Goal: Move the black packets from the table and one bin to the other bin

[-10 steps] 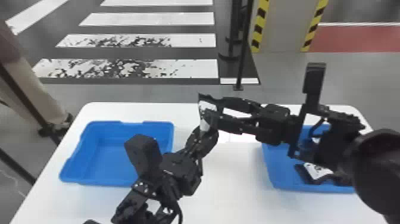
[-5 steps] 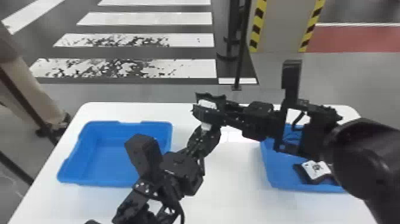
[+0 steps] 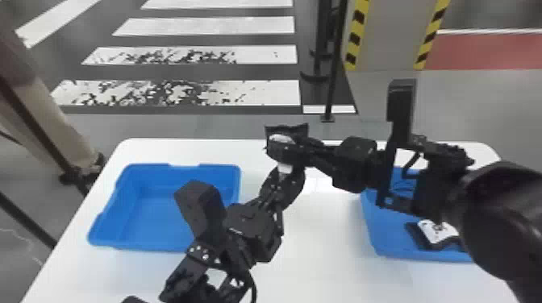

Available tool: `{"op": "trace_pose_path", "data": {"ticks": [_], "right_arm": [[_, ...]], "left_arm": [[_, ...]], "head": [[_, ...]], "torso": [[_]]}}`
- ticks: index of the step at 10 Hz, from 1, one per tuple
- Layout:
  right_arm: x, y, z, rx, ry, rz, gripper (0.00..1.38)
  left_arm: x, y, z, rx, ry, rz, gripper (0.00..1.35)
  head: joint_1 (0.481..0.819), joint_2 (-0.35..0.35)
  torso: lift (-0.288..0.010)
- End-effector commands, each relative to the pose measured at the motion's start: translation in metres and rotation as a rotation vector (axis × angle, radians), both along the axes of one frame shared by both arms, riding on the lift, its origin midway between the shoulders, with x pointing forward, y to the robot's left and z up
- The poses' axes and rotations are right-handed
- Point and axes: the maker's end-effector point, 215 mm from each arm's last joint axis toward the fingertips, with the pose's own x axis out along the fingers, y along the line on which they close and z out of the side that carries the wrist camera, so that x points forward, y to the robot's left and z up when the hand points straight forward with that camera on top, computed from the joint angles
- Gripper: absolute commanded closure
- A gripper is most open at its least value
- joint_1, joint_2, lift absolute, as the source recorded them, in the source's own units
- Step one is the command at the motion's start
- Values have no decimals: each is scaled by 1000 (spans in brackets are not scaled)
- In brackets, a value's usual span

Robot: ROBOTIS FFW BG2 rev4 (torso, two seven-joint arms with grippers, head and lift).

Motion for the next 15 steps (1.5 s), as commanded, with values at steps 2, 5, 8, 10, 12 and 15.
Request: {"op": "trace_pose_path", "data": {"ticks": [2,5,8,10,12,15], "right_arm": [[12,-8,19,33,-59,-38,1276],[36,-44,57,76,-145,-127,1276],[64,-130,50,12,-176,-319,1276],[71,-209,20,-62,-135,-475,1276],[62,-246,-7,-96,-82,-540,1276],[51,-291,-60,-171,8,-620,1276]], "left_arm": [[0,0,-5,-11,2,4,969],[0,1,-15,-16,31,3,113],[1,13,-25,-9,53,27,105],[1,18,-27,-3,55,36,105],[1,20,-27,-1,54,41,105],[1,22,-26,-2,48,45,104]], "head": [[695,54],[695,33],[695,-26],[695,-82],[695,-165],[695,-215]], "torso": [[-110],[-110],[-110],[-110],[-110],[-110]]}}
